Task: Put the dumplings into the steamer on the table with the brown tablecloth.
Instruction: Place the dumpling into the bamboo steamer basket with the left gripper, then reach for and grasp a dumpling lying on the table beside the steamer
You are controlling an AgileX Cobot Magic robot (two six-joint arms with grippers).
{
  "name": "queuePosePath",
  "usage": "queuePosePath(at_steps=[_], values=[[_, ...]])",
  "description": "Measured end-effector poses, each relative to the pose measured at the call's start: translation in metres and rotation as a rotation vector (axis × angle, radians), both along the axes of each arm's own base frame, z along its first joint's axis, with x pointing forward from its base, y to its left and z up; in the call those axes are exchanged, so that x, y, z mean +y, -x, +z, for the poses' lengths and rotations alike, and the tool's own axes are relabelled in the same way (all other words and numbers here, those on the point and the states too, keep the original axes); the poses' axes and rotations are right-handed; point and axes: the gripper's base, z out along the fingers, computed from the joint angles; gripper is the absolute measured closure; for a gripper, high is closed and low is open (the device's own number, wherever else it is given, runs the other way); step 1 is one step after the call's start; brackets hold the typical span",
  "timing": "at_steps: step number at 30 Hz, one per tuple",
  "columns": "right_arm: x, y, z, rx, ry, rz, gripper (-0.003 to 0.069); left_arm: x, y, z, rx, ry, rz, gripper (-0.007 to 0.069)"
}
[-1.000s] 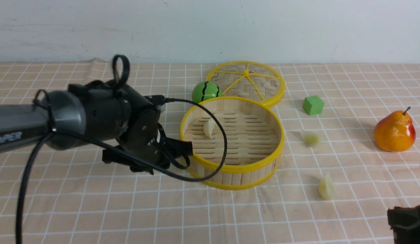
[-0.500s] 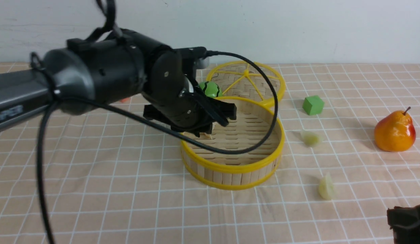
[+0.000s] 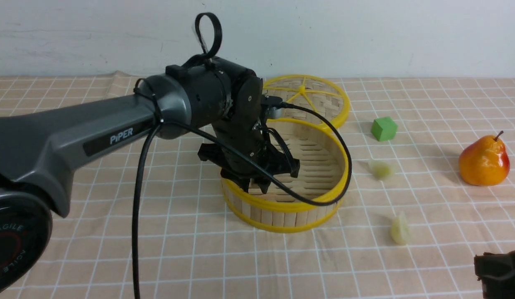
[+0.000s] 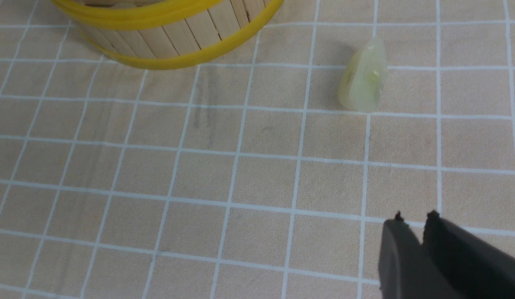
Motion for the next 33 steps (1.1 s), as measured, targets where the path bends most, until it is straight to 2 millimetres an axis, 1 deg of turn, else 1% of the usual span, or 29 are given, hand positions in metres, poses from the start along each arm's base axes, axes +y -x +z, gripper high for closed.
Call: queuePosePath(at_steps=[1, 4, 7, 9, 10, 11, 15, 16, 17, 18, 19, 20, 22, 23, 24, 26, 27, 28, 30, 31, 32, 33], values=[[0.0, 0.0, 0.0, -0.001, 0.0, 0.0, 0.0571, 0.0, 0.0, 0.0, 0.0, 0.001, 0.0, 0.0251], [0.0, 0.0, 0.0, -0.002, 0.0, -0.001, 0.0571, -0.001, 0.0, 0.0, -0.002, 0.001, -0.003, 0.0181], [0.0, 0.0, 0.0, -0.003, 0.0, -0.001, 0.0571, 0.0, 0.001, 0.003, -0.006, 0.003, -0.003, 0.0164], [0.0, 0.0, 0.0, -0.004, 0.001, 0.0, 0.0571, 0.002, 0.003, 0.01, -0.014, 0.0, -0.005, 0.017], [0.0, 0.0, 0.0, -0.005, 0.001, 0.0, 0.0573, 0.004, 0.004, 0.017, -0.025, 0.0, -0.006, 0.018], [0.0, 0.0, 0.0, -0.005, 0.001, 0.0, 0.0573, 0.004, 0.005, 0.019, -0.029, 0.001, -0.006, 0.0182], [0.0, -0.001, 0.0, -0.005, 0.009, 0.003, 0.0573, 0.018, 0.021, 0.073, -0.125, 0.026, -0.009, 0.026], [0.0, -0.001, -0.001, 0.006, 0.011, 0.005, 0.0571, 0.023, 0.029, 0.089, -0.147, 0.03, -0.008, 0.0285], [0.001, -0.002, -0.001, 0.033, 0.015, 0.012, 0.0569, 0.032, 0.039, 0.11, -0.173, 0.035, -0.006, 0.0317], [0.001, -0.002, -0.001, 0.034, 0.015, 0.012, 0.0569, 0.033, 0.041, 0.114, -0.177, 0.037, -0.005, 0.0323], [0.002, -0.006, -0.001, 0.07, 0.02, 0.02, 0.0559, 0.044, 0.056, 0.139, -0.214, 0.049, -0.002, 0.0362], [0.003, -0.01, 0.001, 0.093, 0.023, 0.026, 0.055, 0.052, 0.068, 0.158, -0.248, 0.068, 0.001, 0.039], [0.007, -0.027, 0.008, 0.126, 0.032, 0.034, 0.0506, 0.071, 0.096, 0.186, -0.315, 0.109, 0.003, 0.0443], [0.01, -0.041, 0.012, 0.136, 0.048, 0.041, 0.0479, 0.08, 0.111, 0.192, -0.34, 0.125, 0.003, 0.0466], [0.01, -0.041, 0.012, 0.135, 0.053, 0.043, 0.0473, 0.084, 0.117, 0.198, -0.356, 0.136, 0.003, 0.0475], [0.015, -0.079, 0.016, 0.158, 0.124, 0.076, 0.0383, 0.109, 0.154, 0.196, -0.418, 0.161, -0.002, 0.052], [0.016, -0.091, 0.016, 0.171, 0.163, 0.092, 0.0359, 0.119, 0.167, 0.196, -0.448, 0.164, -0.003, 0.0531], [0.017, -0.107, 0.014, 0.189, 0.202, 0.106, 0.0332, 0.129, 0.179, 0.188, -0.471, 0.149, -0.007, 0.054], [0.019, -0.137, 0.008, 0.232, 0.249, 0.115, 0.0295, 0.144, 0.195, 0.167, -0.488, 0.102, -0.01, 0.0547], [0.019, -0.152, 0.0, 0.272, 0.265, 0.113, 0.0279, 0.153, 0.205, 0.154, -0.494, 0.071, -0.005, 0.0548], [0.02, -0.174, -0.002, 0.298, 0.274, 0.104, 0.0263, 0.165, 0.217, 0.14, -0.503, 0.038, 0.014, 0.0548], [0.021, -0.187, -0.005, 0.313, 0.278, 0.101, 0.0258, 0.169, 0.222, 0.128, -0.483, 0.024, 0.034, 0.0548]])
